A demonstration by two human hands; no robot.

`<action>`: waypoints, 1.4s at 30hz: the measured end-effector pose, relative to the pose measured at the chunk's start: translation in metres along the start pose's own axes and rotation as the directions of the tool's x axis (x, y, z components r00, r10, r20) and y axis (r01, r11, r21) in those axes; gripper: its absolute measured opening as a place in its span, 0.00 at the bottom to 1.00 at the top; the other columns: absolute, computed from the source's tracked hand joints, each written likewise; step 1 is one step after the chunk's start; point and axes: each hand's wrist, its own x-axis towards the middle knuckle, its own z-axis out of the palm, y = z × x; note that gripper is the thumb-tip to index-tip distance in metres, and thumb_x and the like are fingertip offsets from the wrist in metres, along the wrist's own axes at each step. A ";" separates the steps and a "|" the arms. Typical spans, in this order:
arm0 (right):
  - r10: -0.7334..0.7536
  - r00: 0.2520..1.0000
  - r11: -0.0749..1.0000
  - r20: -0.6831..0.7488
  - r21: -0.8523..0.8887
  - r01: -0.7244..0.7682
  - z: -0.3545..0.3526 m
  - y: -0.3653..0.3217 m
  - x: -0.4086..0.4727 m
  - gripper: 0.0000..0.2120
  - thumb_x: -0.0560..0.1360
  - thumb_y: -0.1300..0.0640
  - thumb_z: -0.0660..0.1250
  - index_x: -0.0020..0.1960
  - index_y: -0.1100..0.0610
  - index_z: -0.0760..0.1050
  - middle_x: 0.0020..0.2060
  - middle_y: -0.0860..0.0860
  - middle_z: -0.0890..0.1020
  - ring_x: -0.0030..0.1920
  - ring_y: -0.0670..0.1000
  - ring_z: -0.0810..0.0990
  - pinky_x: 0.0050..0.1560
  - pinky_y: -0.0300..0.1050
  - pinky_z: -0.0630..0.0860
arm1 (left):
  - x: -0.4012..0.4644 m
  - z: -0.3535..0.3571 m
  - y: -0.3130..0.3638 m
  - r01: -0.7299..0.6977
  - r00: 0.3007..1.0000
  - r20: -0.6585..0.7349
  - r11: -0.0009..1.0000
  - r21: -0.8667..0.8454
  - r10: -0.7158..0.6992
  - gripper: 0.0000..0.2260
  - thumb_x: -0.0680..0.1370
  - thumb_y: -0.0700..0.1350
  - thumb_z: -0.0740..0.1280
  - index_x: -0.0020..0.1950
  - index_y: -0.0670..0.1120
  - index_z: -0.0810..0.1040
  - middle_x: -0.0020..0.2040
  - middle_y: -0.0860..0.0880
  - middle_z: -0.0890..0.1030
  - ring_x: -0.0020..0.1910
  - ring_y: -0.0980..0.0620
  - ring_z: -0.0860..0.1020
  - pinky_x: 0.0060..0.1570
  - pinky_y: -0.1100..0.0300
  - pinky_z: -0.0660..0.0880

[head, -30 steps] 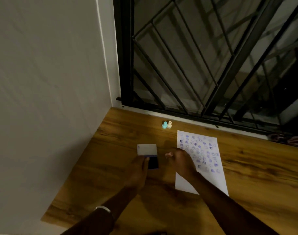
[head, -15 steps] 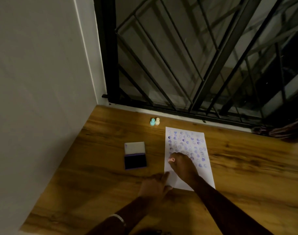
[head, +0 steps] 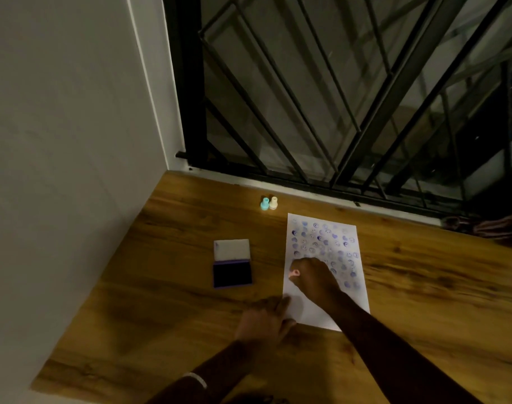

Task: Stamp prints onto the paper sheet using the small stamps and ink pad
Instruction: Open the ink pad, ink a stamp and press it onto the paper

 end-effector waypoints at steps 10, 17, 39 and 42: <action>0.008 1.000 1.000 -0.021 -0.007 -0.009 0.000 -0.004 -0.007 0.09 0.75 0.55 0.68 0.54 0.55 0.79 0.49 0.52 0.84 0.50 0.50 0.82 0.52 0.45 0.79 | 0.001 -0.006 0.003 0.023 0.997 0.078 1.000 0.011 -0.024 0.26 0.80 0.63 0.50 0.76 0.56 0.52 0.74 0.48 0.66 0.70 0.46 0.69 0.68 0.50 0.68; 0.032 0.999 0.998 -0.043 0.048 -0.030 -0.013 -0.010 -0.017 0.07 0.77 0.55 0.64 0.51 0.55 0.78 0.47 0.53 0.83 0.47 0.49 0.81 0.51 0.45 0.78 | -0.001 -0.013 0.008 0.093 0.992 0.084 0.995 -0.021 -0.091 0.26 0.79 0.63 0.51 0.76 0.55 0.56 0.71 0.48 0.70 0.66 0.47 0.72 0.67 0.53 0.68; -0.138 0.974 0.946 -0.179 0.269 0.183 -0.014 -0.088 -0.012 0.09 0.78 0.53 0.61 0.42 0.49 0.78 0.36 0.48 0.82 0.35 0.44 0.78 0.38 0.40 0.76 | 0.030 -0.108 -0.024 0.251 0.807 0.264 -0.098 -0.963 -0.528 0.13 0.78 0.38 0.64 0.62 0.37 0.74 0.64 0.38 0.76 0.64 0.42 0.74 0.58 0.56 0.77; -0.193 0.966 0.930 -0.170 0.282 0.235 -0.008 -0.096 -0.009 0.09 0.77 0.59 0.62 0.52 0.53 0.80 0.46 0.50 0.85 0.44 0.47 0.82 0.46 0.40 0.79 | 0.030 -0.106 -0.027 0.308 0.770 0.265 -0.025 -0.951 -0.580 0.07 0.80 0.39 0.62 0.57 0.40 0.75 0.60 0.39 0.77 0.66 0.40 0.72 0.69 0.44 0.69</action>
